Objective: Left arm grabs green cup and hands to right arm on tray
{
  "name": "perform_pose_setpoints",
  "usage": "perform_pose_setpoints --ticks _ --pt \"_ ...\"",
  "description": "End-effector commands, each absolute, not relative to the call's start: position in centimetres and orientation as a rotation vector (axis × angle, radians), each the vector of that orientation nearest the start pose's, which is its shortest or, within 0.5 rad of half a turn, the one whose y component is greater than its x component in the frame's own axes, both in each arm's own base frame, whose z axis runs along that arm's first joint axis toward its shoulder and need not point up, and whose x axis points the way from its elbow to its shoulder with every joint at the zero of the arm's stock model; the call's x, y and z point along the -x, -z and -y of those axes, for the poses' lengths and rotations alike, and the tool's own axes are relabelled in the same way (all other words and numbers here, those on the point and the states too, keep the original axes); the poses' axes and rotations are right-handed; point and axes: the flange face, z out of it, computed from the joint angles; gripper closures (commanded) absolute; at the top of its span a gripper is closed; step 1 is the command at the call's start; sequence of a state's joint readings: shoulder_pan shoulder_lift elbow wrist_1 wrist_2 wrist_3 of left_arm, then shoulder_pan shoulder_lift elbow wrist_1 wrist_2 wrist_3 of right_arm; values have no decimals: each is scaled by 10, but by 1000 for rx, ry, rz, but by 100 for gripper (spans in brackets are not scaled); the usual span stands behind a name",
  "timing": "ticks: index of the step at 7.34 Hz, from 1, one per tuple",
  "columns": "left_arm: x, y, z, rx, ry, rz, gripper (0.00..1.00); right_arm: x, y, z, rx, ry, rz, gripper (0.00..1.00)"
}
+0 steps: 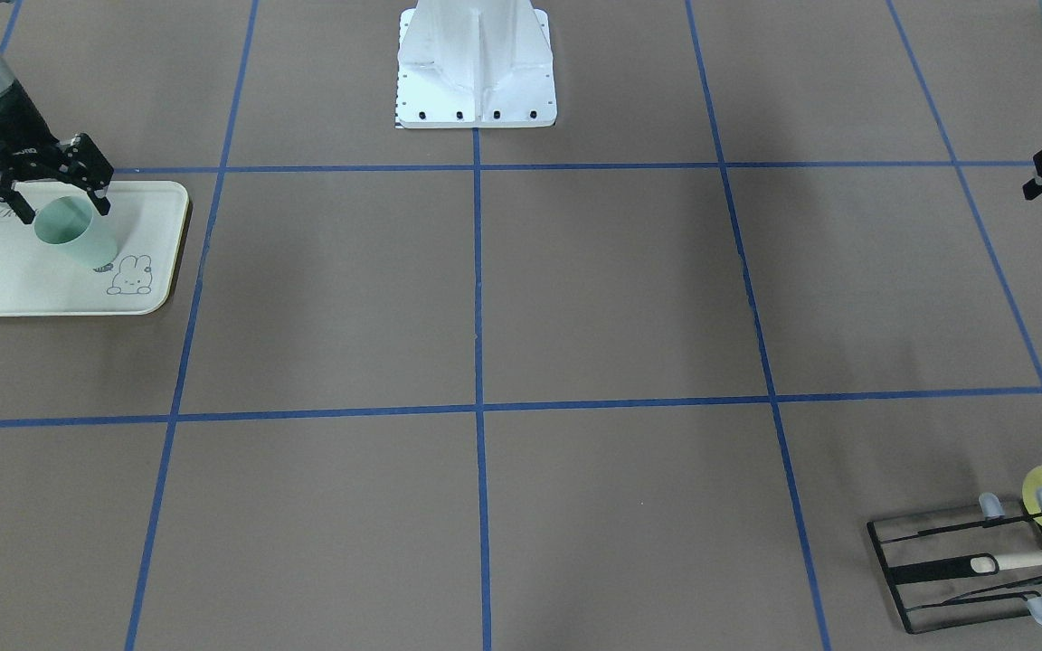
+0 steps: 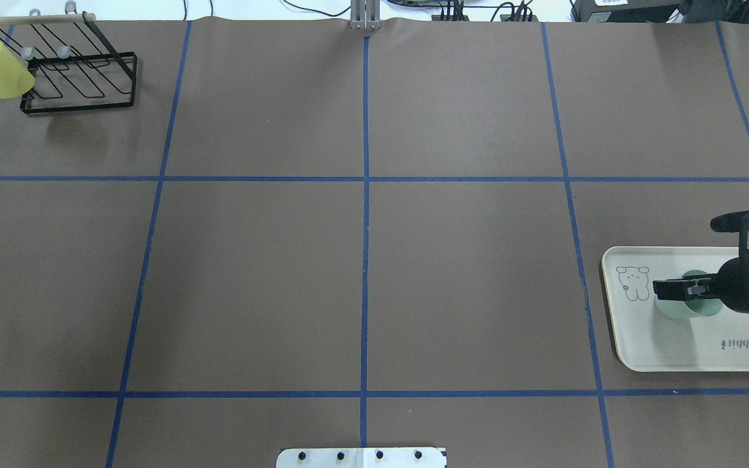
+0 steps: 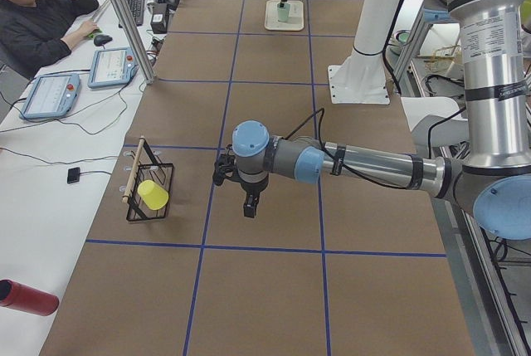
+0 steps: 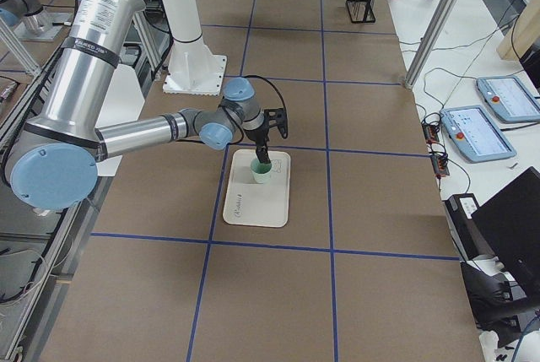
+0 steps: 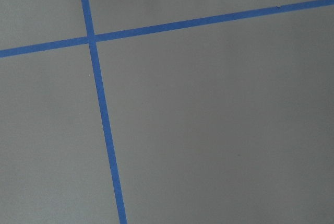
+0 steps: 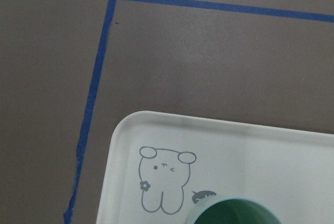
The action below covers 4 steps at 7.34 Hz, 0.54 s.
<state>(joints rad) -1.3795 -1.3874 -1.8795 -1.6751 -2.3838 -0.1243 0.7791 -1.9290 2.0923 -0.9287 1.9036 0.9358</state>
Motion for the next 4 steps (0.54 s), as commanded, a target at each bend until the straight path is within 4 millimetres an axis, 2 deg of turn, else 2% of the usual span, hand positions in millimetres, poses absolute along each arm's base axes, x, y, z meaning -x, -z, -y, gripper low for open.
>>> perform_pose_setpoints --ticks 1,2,4 --pt "-20 -575 427 -88 -156 -834 0 144 -486 361 -246 44 840 0" --pt "-20 -575 427 -88 -156 -834 0 115 -482 385 -266 95 803 0" --pt "-19 -575 427 -89 -154 -834 0 58 -507 403 -264 203 693 0"
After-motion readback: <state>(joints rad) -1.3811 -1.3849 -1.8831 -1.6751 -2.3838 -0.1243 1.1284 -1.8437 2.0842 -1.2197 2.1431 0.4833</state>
